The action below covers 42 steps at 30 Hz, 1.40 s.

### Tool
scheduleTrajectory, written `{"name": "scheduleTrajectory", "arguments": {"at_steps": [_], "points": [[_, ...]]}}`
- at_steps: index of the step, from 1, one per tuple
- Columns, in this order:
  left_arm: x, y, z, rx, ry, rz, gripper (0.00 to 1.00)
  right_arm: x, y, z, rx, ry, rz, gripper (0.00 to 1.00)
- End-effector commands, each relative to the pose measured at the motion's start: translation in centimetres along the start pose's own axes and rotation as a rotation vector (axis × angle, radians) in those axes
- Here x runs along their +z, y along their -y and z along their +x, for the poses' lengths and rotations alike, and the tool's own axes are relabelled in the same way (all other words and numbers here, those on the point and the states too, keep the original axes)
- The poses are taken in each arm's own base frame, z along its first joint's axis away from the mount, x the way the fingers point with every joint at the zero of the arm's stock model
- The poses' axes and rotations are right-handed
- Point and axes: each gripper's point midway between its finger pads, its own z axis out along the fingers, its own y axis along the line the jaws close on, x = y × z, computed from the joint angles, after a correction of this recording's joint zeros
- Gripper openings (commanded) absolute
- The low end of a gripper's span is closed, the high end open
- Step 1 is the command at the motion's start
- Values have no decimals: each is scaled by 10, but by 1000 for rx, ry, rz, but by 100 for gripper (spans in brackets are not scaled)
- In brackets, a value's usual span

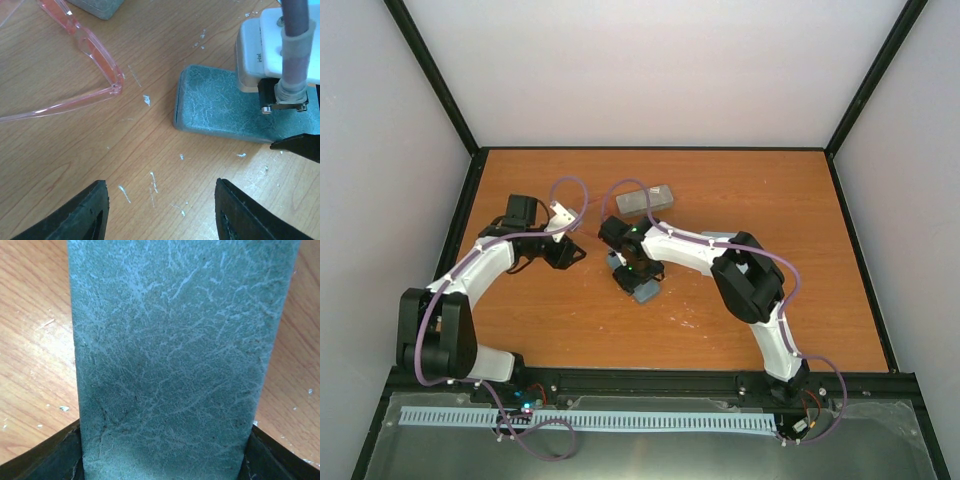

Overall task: Organize the sunglasses
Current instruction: Pick up the sunglasses case from the center of the board, then open the sunglasses case.

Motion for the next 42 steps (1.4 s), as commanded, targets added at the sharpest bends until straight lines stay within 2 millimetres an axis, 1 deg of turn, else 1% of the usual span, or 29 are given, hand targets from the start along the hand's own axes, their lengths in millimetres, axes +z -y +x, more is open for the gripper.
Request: {"name": "scheduleTrajectory", "arguments": {"at_steps": [1,3,5,9,11,14,17,21,28,36,39,42], "points": [[6,8,3,7,9,74,59,-37,-9,-15,2,116,-64,47],[9,13,7,-4,2,106,59,-48,-12,-14,22,146,-137,46],[11,19,8,-13,7,144,59,-59,-11,-14,61,183,-225,45],[12,33,8,-31,28,231,60,-86,-11,-11,146,296,-460,44],[11,41,5,-39,41,285,60,-97,-10,-6,178,346,-555,44],[3,56,-6,-38,88,383,61,-112,-19,-5,176,406,-674,43],[-5,70,-17,-41,138,478,62,-127,-29,-8,163,462,-765,43],[-11,78,-28,-58,174,559,64,-143,-37,-9,144,515,-848,43],[-15,84,-37,-77,207,626,65,-156,-42,-7,127,549,-892,42],[-27,96,-48,-73,251,724,65,-152,-45,-7,127,542,-890,41],[-31,99,-50,-64,265,744,65,-147,-44,-8,131,532,-878,41],[-29,98,-50,-68,262,744,66,-149,-47,-9,123,535,-892,40]]}}
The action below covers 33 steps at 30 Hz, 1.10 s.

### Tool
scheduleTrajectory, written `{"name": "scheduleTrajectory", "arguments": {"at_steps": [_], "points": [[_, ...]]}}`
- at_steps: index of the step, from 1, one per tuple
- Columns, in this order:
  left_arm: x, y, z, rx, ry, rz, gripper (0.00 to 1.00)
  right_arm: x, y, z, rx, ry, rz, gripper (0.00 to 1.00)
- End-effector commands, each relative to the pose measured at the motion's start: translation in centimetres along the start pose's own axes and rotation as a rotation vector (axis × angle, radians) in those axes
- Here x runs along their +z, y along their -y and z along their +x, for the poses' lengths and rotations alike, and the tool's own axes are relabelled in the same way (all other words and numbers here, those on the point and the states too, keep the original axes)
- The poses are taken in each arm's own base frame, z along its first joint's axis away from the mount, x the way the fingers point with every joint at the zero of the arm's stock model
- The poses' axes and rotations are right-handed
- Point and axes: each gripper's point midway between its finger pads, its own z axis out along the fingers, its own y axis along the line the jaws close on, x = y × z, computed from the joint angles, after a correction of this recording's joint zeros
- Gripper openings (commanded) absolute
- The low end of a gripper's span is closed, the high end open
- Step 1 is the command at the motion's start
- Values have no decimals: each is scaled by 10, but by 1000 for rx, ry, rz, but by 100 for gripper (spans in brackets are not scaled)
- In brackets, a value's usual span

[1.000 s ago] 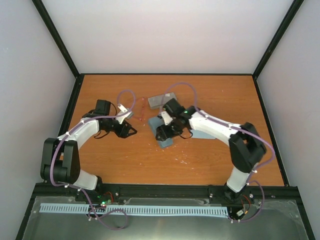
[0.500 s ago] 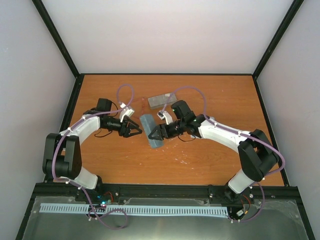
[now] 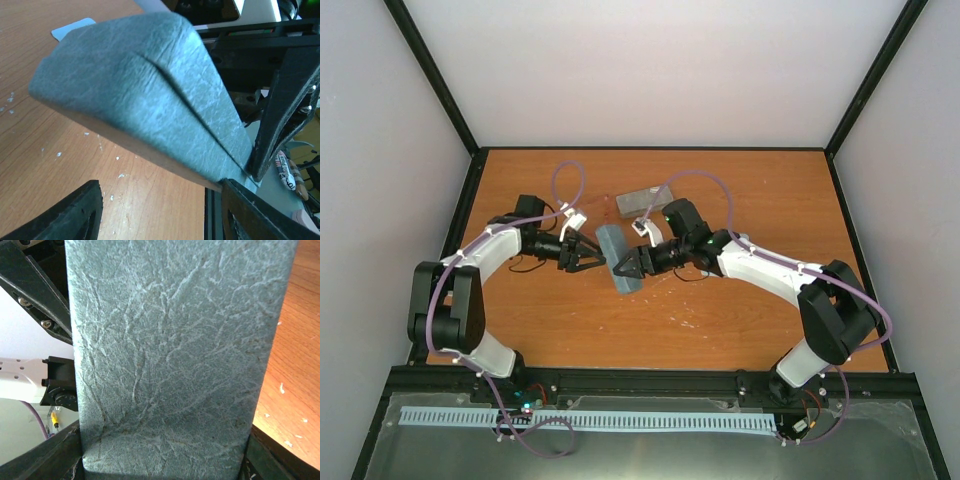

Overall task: Organize the sunglasses
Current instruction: Open the sunglasses case.

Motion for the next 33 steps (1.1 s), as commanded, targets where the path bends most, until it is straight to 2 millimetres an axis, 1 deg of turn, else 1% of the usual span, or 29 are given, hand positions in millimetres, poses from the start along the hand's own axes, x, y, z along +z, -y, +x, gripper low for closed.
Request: {"name": "scheduleTrajectory", "arguments": {"at_steps": [1,11,17,21,26,30,33], "points": [[-1,8,-15,49,34,49,65,1,-18,-7,-51,21,-55,40],[2,0,-17,32,39,66,65,7,-28,-4,-74,-2,-69,40],[1,10,-17,44,50,113,64,8,-15,-3,-57,3,-22,37],[-1,18,-15,64,54,133,64,8,-13,-6,-49,8,-27,37],[1,12,-13,60,45,117,64,5,-26,-11,-62,18,-71,37],[3,0,-11,52,35,81,63,-2,-43,-12,-85,23,-128,35],[5,-8,-13,49,31,60,63,-5,-55,-8,-102,8,-171,33]]}}
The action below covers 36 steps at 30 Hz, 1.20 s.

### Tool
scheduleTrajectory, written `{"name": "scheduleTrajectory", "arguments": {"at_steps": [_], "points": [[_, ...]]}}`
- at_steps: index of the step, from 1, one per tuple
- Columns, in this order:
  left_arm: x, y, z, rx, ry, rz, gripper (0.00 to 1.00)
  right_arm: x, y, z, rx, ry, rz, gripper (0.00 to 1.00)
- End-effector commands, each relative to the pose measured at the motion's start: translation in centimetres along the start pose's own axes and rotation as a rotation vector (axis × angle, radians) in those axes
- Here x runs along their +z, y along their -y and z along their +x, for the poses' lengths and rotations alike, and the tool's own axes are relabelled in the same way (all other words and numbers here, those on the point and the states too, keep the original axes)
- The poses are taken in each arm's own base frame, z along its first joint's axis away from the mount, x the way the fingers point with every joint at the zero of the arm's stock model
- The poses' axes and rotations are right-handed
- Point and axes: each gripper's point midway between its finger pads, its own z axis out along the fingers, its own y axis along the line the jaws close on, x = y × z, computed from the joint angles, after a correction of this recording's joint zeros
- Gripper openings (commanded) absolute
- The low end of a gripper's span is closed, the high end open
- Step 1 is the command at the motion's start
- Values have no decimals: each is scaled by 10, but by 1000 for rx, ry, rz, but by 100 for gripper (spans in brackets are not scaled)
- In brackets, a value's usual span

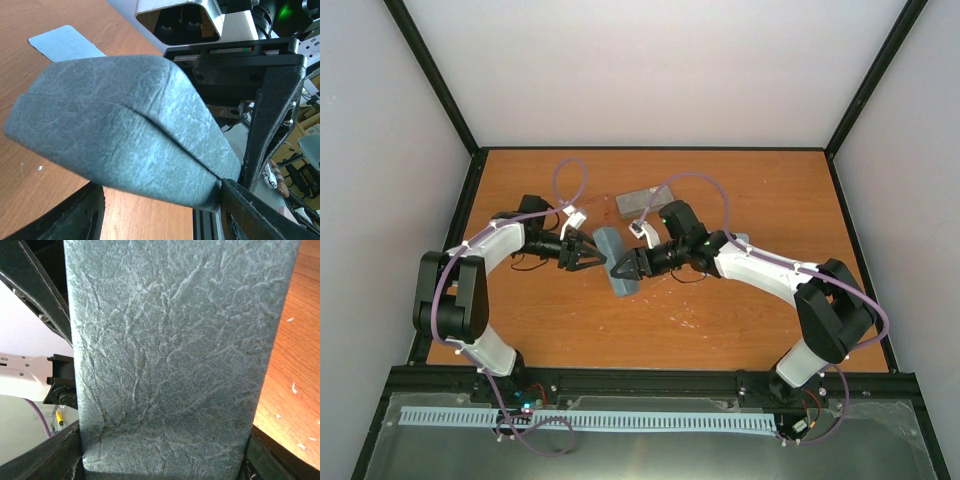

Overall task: Organize the sunglasses
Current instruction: Open the sunglasses case, then place the sunglasses case at the center of the board.

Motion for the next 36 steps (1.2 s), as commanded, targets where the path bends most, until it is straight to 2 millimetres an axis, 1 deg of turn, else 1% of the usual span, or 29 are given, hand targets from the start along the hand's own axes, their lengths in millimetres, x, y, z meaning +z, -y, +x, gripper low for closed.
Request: {"name": "scheduleTrajectory", "arguments": {"at_steps": [1,3,6,7,8,9,12,15,20,23,25,26,27,29,30,32,33,36], "points": [[1,-17,-9,48,2,-38,63,-12,-52,-10,-117,17,-157,32],[2,-25,-8,44,-8,-65,62,-14,-58,-7,-128,11,-178,29],[2,-38,-1,35,-29,-106,61,-22,-68,-7,-149,35,-204,22],[3,-41,3,31,-37,-115,61,-25,-73,-9,-159,47,-213,16],[3,-44,6,26,-43,-123,61,-28,-76,-10,-166,61,-216,6],[4,-46,11,19,-51,-130,61,-31,-81,-12,-176,75,-223,3],[5,-53,20,6,-67,-147,60,-39,-94,-16,-201,98,-259,3],[6,-57,26,-2,-78,-157,60,-44,-102,-16,-213,105,-283,3],[6,-61,29,-7,-88,-171,59,-48,-107,-17,-229,123,-296,3],[6,-63,32,-7,-99,-182,59,-49,-106,-18,-227,126,-286,3],[6,-63,33,-10,-102,-183,59,-49,-97,-20,-206,131,-242,3],[6,-62,33,-12,-103,-182,59,-47,-87,-22,-180,129,-199,3],[6,-61,33,-11,-105,-181,59,-47,-69,-25,-140,135,-129,3],[4,-59,33,-2,-111,-186,61,-47,-35,-23,-62,114,-30,3],[3,-58,33,5,-117,-197,62,-47,-18,-20,-22,96,4,3],[0,-57,32,25,-125,-226,63,-48,10,-14,35,65,52,3],[-1,-57,31,34,-129,-241,63,-45,25,-7,71,32,76,3],[-6,-58,24,62,-132,-293,64,-37,46,4,115,-45,104,3]]}}
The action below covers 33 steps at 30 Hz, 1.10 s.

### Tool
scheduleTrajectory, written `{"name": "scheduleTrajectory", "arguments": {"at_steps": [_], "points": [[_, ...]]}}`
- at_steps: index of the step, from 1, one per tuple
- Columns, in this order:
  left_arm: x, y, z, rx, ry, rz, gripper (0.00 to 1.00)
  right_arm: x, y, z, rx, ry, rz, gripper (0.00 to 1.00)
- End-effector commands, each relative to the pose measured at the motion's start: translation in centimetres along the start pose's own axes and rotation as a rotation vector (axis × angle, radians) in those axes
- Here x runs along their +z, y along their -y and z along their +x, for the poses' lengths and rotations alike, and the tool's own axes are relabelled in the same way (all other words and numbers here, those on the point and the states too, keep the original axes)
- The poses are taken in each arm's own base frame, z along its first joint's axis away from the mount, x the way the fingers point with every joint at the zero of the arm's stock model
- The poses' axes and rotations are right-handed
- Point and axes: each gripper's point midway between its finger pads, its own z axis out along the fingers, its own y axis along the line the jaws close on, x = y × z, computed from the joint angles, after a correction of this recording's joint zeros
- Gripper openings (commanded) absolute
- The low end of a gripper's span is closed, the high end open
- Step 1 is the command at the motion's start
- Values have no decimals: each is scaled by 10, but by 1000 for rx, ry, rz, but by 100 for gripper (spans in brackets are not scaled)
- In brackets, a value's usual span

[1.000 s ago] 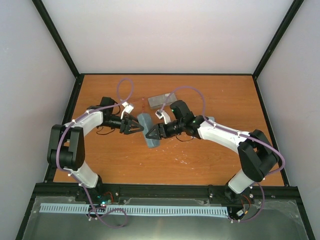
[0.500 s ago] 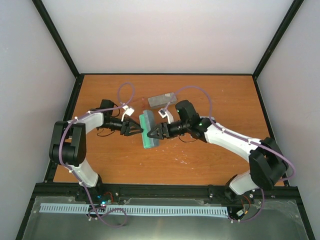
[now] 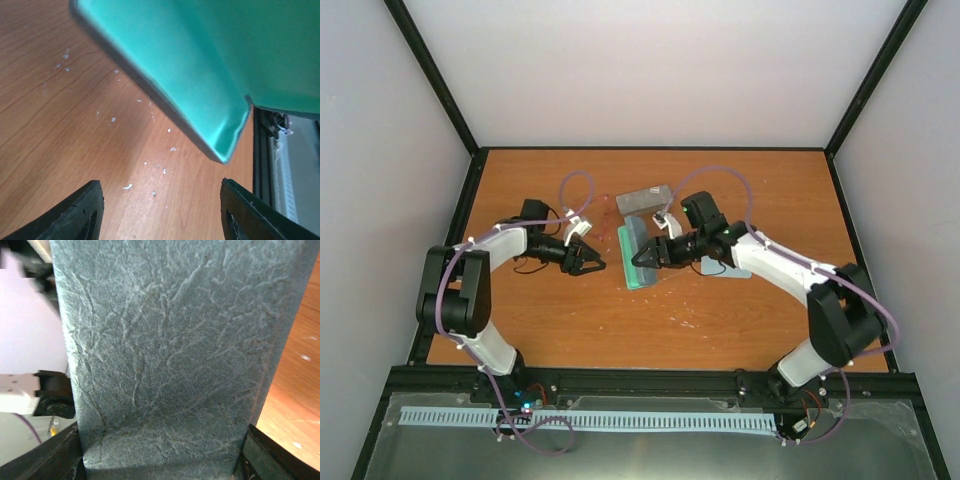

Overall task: Organize the sunglasses
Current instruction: Place the sunglasses case at the center of the board.

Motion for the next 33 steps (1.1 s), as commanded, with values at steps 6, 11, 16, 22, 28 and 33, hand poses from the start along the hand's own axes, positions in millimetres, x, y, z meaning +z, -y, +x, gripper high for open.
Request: {"name": "scheduleTrajectory", "arguments": {"at_steps": [6,11,16,22,28,33], "points": [[-18,-21,-23,133,-13,-223,63,34,52,33,88,-276,42,3],[-20,-23,-21,147,-36,-251,62,45,65,46,127,-404,23,3],[-19,-23,-14,141,-46,-246,62,53,81,50,166,-461,6,11],[-17,-24,-8,137,-55,-240,62,51,92,44,199,-452,-6,39],[-14,-24,-8,128,-51,-225,62,46,91,34,184,-440,9,51],[-6,-30,-5,111,-72,-232,61,41,88,29,170,-434,33,54]]}}
